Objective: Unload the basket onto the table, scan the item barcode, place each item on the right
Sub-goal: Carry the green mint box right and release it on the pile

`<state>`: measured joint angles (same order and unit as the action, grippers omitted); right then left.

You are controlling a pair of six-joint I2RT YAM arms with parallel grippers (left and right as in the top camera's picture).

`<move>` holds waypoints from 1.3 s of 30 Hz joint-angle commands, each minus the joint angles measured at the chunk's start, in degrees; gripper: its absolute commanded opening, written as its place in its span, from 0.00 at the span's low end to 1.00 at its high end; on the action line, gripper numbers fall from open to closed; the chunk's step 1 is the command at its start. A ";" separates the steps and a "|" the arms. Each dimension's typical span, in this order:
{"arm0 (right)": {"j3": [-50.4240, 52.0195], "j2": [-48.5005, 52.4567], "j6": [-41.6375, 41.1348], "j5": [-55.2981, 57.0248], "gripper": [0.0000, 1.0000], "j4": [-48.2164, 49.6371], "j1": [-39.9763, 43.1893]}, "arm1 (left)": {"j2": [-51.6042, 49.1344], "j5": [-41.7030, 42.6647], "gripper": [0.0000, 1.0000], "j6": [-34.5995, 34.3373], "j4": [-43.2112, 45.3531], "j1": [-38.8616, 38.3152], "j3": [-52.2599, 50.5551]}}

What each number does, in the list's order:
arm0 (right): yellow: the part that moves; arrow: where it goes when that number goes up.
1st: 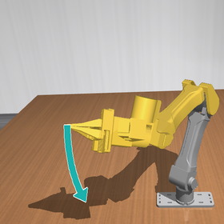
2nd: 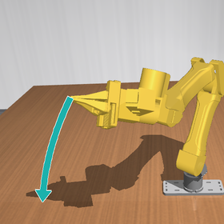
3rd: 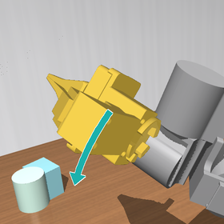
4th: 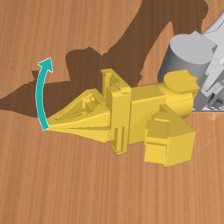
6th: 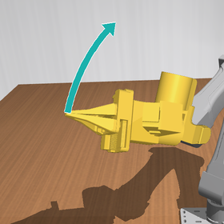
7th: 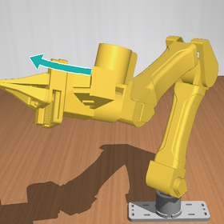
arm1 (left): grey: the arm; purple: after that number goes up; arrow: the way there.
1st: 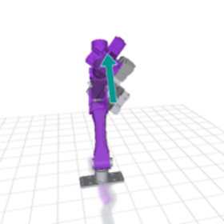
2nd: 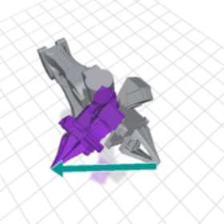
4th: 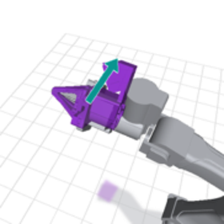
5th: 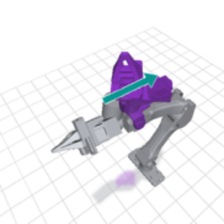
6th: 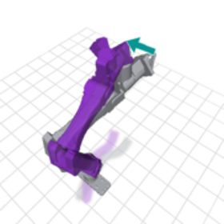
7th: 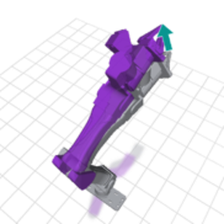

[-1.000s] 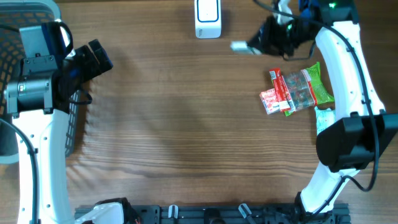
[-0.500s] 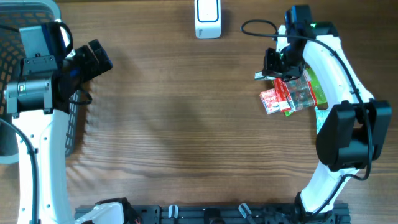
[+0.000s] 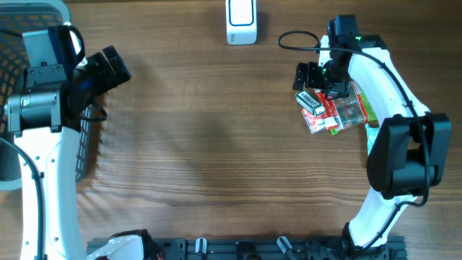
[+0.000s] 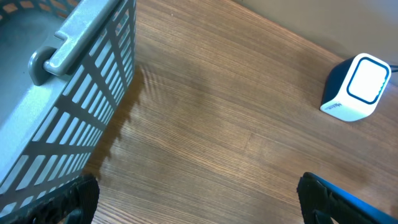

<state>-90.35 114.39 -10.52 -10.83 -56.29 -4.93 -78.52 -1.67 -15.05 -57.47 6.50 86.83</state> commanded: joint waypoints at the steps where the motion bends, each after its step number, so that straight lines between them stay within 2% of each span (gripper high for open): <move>1: -2.14 0.76 1.42 0.48 0.97 -1.29 -0.15 | 0.39 -0.37 1.00 1.16 0.15 0.22 0.55; 5: -4.70 0.37 1.51 0.50 0.99 -2.93 -0.13 | 0.39 -0.35 1.00 1.16 0.15 0.22 0.55; 30: -4.70 0.24 2.91 0.55 1.00 -3.17 0.09 | 0.39 -0.37 1.00 1.16 0.11 0.22 0.52; 39: -4.68 0.24 2.91 0.52 1.00 4.00 0.09 | 0.39 -0.37 1.00 1.16 0.11 0.22 0.52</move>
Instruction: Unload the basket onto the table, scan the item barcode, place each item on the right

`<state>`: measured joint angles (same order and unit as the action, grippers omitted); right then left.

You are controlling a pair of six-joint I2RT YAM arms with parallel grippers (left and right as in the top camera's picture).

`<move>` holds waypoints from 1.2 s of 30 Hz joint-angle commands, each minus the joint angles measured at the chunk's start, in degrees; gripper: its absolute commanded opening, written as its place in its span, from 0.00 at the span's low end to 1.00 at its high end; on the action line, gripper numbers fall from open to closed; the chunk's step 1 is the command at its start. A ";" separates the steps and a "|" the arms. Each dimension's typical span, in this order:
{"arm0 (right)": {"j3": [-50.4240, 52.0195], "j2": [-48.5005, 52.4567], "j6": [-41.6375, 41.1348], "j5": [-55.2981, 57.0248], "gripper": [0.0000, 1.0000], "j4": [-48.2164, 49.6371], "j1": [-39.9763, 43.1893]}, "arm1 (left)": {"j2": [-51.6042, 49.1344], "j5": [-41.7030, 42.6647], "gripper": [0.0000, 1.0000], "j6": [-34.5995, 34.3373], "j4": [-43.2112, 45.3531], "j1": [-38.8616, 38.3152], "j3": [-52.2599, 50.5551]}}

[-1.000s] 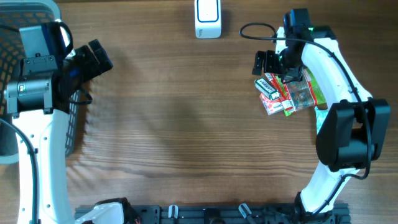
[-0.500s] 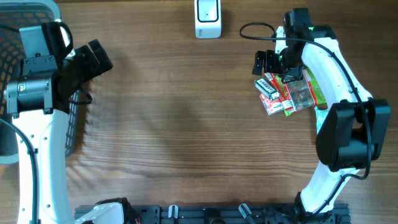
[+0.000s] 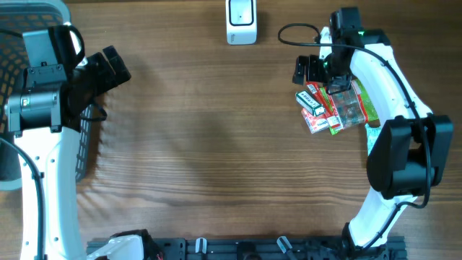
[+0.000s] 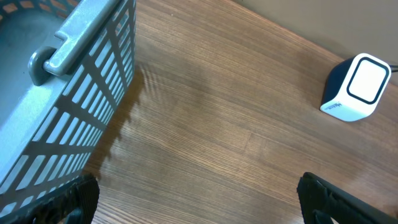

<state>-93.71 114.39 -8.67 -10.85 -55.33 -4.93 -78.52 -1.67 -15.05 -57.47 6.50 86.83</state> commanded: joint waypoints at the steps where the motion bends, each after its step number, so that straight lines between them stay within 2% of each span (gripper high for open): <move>1: -1.31 0.24 1.05 0.55 1.00 4.48 0.09 | 0.39 -0.35 1.00 1.16 0.11 0.22 0.52; 10: -1.31 0.24 1.05 0.55 1.00 14.45 0.09 | 0.39 -0.37 1.00 1.16 0.11 0.22 0.52; 24: -0.72 -0.76 1.05 0.55 1.00 15.23 -0.04 | 0.39 -0.35 1.00 1.16 0.11 0.22 0.52; 28: -0.72 -8.04 1.05 0.55 1.00 15.23 -0.04 | 0.39 -0.35 1.00 1.16 0.11 0.22 0.52; 36: -0.72 -30.62 1.03 0.55 1.00 15.26 -0.04 | 0.39 -0.35 1.00 1.16 0.11 0.22 0.52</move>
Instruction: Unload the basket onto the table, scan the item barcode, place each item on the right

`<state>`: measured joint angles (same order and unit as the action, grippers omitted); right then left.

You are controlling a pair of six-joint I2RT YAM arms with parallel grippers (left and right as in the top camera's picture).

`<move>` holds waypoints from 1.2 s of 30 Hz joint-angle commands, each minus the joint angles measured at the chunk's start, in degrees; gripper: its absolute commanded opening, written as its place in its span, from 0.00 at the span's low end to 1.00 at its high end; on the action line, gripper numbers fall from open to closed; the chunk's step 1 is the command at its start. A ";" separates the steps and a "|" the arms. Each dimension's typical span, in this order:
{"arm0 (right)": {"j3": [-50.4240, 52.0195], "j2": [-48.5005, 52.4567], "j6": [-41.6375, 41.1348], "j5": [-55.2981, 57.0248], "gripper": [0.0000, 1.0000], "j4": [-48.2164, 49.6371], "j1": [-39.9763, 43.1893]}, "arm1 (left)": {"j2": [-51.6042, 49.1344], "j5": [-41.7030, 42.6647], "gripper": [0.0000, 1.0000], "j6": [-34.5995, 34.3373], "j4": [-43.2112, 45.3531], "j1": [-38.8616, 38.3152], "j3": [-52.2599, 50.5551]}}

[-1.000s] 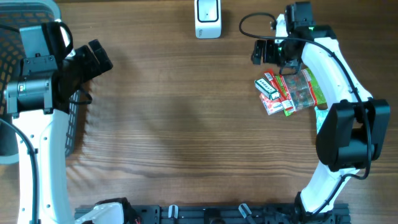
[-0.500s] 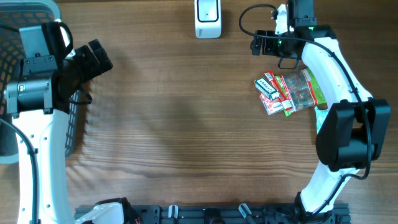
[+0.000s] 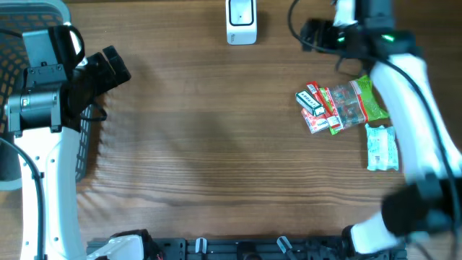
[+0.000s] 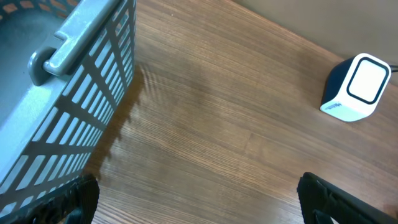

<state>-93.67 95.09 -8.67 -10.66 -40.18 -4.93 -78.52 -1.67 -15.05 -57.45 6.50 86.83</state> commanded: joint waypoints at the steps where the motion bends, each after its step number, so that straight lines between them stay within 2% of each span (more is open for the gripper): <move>1: -0.76 -14.08 1.03 0.35 1.00 0.11 -0.04 | 0.39 -0.37 1.00 1.16 0.09 0.22 0.52; 7: -0.72 -29.33 1.22 0.57 1.00 0.09 -0.04 | 0.39 -0.35 1.00 1.16 0.09 0.22 0.52; 13: 0.17 -39.58 2.84 14.32 1.00 -0.13 -0.04 | 0.39 -0.37 1.00 1.16 0.09 0.22 0.52; 19: 9.97 -52.15 3.15 20.00 1.00 2.82 -0.04 | 0.39 -0.37 1.00 1.16 0.09 0.22 0.52; 25: 28.02 -66.60 3.34 19.74 1.00 14.99 -0.02 | 0.39 -0.37 1.00 1.16 0.09 0.22 0.52; 30: 46.07 -79.10 3.13 17.77 1.00 30.25 0.37 | 0.39 -0.35 1.00 1.16 0.09 0.22 0.52; 36: 64.85 -88.50 3.10 14.80 1.00 50.14 0.42 | 0.39 -0.35 1.00 1.16 0.09 0.22 0.52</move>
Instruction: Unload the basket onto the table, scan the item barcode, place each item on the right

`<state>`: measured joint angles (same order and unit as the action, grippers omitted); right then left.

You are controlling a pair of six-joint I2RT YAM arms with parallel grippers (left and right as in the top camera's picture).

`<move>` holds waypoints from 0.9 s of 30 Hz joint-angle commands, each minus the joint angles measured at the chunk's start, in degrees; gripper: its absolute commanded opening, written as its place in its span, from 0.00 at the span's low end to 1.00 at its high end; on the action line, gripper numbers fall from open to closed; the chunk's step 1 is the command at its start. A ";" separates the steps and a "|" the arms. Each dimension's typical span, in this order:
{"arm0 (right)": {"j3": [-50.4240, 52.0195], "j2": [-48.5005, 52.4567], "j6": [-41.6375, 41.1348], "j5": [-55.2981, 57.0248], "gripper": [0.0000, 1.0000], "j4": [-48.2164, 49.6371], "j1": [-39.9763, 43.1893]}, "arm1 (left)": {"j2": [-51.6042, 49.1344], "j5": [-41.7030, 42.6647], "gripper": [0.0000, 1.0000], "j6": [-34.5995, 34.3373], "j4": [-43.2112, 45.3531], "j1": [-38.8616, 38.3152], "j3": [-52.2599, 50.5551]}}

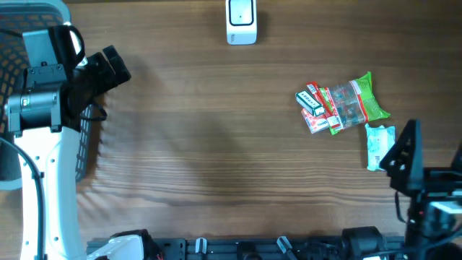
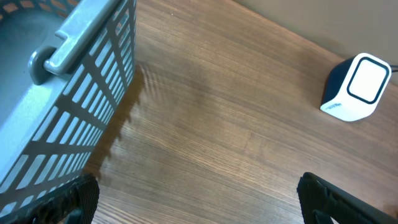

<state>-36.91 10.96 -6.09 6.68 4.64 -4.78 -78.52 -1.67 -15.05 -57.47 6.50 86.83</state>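
Observation:
Near the table's back edge stands the white barcode scanner [image 1: 241, 22], also in the left wrist view as the scanner [image 2: 356, 87]. A pile of items lies at the right: red-and-white packets [image 1: 316, 110], a clear bag with green ends [image 1: 359, 103] and a white packet [image 1: 378, 146]. My left gripper [image 1: 114, 67] hovers by the basket, open and empty, its fingertips [image 2: 81, 198] spread wide. My right gripper [image 1: 403, 155] is drawn back at the front right, just beside the white packet, holding nothing that shows.
A grey mesh basket [image 1: 16, 43] stands at the far left, its wall [image 2: 81, 87] close to my left gripper. The right arm's base [image 1: 433, 209] fills the front right corner.
The right arm was stretched to the back edge beside the scanner; now it is folded at the front right corner. The items and the left arm are unchanged.
My right gripper was first down at the item pile's back left corner, then slightly further back. Then it was up at the back edge near the scanner, with the pile left on the table. Now it is back at the front right. The left arm never moved.

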 commanded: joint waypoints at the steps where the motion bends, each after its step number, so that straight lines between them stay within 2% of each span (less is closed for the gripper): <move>1: 10.86 -5.55 0.50 -2.54 1.00 7.48 0.26 | 0.39 -0.37 1.00 1.16 0.11 0.22 0.52; 8: 24.00 -10.78 0.09 -2.69 1.00 11.13 0.31 | 0.39 -0.35 1.00 1.16 0.11 0.22 0.52; 21: 36.76 -10.78 -0.50 -7.17 0.99 11.23 0.31 | 0.39 -0.37 1.00 1.16 0.11 0.22 0.52; 27: 36.65 -10.78 0.07 -9.77 1.00 1.70 0.31 | 0.39 -0.35 1.00 1.16 0.11 0.22 0.52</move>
<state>-0.34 1.15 -6.13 -0.47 8.82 -4.78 -78.52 -1.67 -15.05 -57.47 6.50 86.83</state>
